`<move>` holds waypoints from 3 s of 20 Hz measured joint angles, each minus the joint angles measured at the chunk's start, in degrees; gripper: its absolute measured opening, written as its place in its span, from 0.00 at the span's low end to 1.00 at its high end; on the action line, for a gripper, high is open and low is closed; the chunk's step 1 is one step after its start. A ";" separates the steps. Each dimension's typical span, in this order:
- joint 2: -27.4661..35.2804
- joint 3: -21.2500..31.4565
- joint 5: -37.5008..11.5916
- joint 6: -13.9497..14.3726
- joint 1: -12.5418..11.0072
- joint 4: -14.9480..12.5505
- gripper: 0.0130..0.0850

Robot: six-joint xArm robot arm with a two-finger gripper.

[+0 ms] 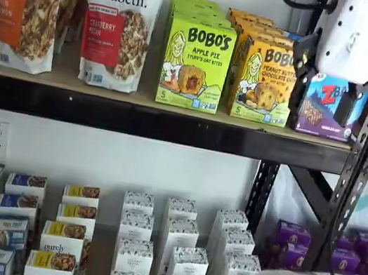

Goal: Pick the green box on the top shelf, the fourth from the left

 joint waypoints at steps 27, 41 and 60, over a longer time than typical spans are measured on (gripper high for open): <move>0.79 1.19 -10.74 12.02 13.41 -4.18 1.00; 5.75 -1.47 -16.83 16.24 17.48 -3.45 1.00; 10.26 -3.02 -26.21 22.55 24.29 -9.93 1.00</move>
